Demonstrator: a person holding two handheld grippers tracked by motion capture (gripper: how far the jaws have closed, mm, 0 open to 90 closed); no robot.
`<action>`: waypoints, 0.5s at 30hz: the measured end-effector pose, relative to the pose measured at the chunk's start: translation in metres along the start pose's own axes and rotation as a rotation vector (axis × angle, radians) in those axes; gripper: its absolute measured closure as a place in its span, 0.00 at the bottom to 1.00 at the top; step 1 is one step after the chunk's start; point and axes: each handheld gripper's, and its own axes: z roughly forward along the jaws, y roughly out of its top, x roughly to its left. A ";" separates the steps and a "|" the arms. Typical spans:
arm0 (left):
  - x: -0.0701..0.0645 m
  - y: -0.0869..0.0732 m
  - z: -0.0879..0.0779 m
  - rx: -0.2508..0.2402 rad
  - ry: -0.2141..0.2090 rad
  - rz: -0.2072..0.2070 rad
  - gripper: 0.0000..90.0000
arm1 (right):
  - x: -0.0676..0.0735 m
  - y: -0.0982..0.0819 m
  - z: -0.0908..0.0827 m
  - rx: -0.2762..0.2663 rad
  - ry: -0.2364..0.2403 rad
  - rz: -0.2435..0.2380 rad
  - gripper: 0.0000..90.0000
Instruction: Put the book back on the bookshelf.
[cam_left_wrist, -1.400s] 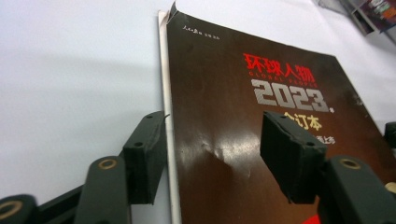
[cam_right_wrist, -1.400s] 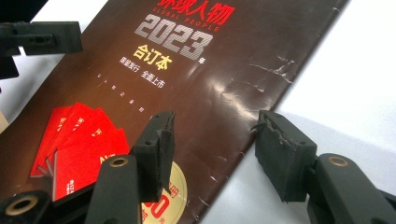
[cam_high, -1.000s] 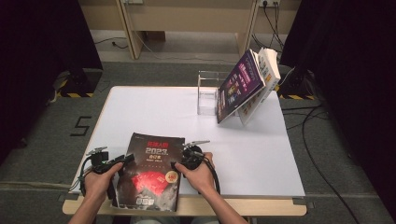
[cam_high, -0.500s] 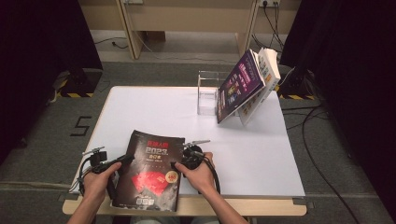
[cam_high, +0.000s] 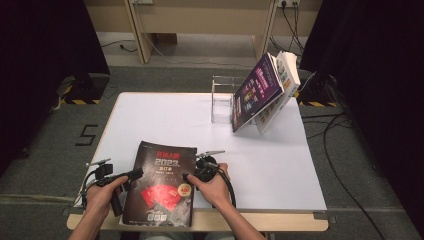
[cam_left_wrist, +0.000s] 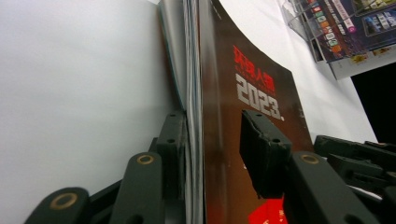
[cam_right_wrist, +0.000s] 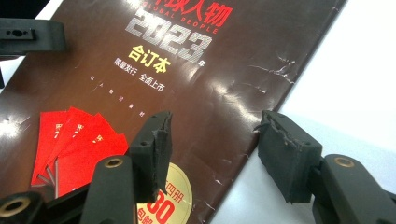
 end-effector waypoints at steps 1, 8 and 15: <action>-0.001 0.000 0.000 0.002 0.003 0.008 0.68 | 0.000 0.000 0.000 -0.001 0.001 -0.006 0.50; -0.002 0.000 0.005 0.022 -0.003 0.019 0.65 | 0.000 0.000 0.000 0.000 0.003 -0.002 0.49; 0.004 0.003 0.010 0.055 -0.018 -0.009 0.61 | 0.000 0.001 0.000 0.002 0.003 -0.002 0.49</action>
